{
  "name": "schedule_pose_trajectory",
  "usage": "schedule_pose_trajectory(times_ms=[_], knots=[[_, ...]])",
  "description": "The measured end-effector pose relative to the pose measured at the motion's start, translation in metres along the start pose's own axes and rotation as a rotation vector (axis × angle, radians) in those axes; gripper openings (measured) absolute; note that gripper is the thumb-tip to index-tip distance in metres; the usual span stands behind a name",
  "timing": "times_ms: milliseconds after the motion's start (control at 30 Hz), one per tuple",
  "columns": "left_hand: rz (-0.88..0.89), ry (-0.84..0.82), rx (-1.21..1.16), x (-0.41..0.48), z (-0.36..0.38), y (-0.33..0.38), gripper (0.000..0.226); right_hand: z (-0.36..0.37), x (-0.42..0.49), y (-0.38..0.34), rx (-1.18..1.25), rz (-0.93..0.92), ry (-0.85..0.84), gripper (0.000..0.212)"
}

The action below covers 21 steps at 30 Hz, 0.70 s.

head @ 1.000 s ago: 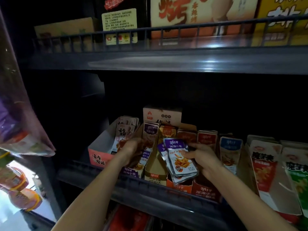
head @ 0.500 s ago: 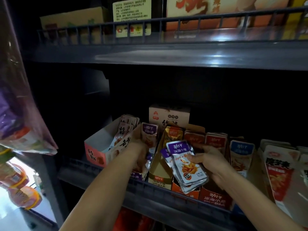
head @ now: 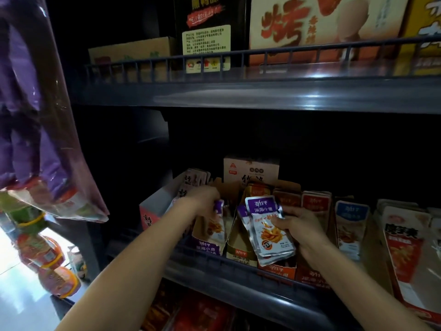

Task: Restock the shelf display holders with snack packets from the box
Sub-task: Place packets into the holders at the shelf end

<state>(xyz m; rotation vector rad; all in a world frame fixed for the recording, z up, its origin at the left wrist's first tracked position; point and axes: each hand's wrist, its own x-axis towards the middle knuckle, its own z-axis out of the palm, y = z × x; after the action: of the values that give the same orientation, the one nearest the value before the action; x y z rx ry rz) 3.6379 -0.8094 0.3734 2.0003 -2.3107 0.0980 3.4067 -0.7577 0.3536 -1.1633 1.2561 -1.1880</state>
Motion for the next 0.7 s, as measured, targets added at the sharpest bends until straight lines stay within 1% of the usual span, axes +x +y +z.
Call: schedule_pose_trajectory(times_ms=[67,167,200,267,333,367,433,500,633,700], knots=[[0.016,0.072,-0.082,0.000,0.005,-0.006,0.029,0.006,0.001,0.000,0.016,-0.017,0.028,0.030],[0.028,0.159,-0.289,0.005,0.013,-0.010,0.030,0.017,0.005,-0.003,0.069,-0.053,0.076,0.027],[0.026,0.185,-0.345,0.008,0.015,-0.010,0.031,0.021,0.007,-0.004,0.078,-0.064,0.088,0.022],[0.007,0.205,-0.409,0.013,0.015,-0.009,0.038,0.031,0.012,-0.006,0.095,-0.086,0.105,0.013],[0.021,0.232,-0.436,0.019,0.015,-0.008,0.048,0.041,0.020,-0.006,0.109,-0.096,0.121,0.013],[0.036,0.250,-0.467,0.021,0.015,-0.008,0.047,0.046,0.024,-0.006,0.109,-0.102,0.137,0.012],[0.059,0.286,-0.572,0.024,0.017,-0.007,0.035,0.053,0.031,-0.005,0.121,-0.119,0.157,0.015],[0.077,0.303,-0.581,0.028,0.020,-0.008,0.029,0.060,0.038,-0.003,0.150,-0.130,0.147,0.017],[0.117,0.284,-0.590,0.036,0.024,-0.015,0.041,0.074,0.053,0.009,0.139,-0.071,0.168,0.013],[0.136,0.301,-0.626,0.039,0.027,-0.020,0.038,0.080,0.059,0.015,0.098,-0.067,0.218,0.014]])
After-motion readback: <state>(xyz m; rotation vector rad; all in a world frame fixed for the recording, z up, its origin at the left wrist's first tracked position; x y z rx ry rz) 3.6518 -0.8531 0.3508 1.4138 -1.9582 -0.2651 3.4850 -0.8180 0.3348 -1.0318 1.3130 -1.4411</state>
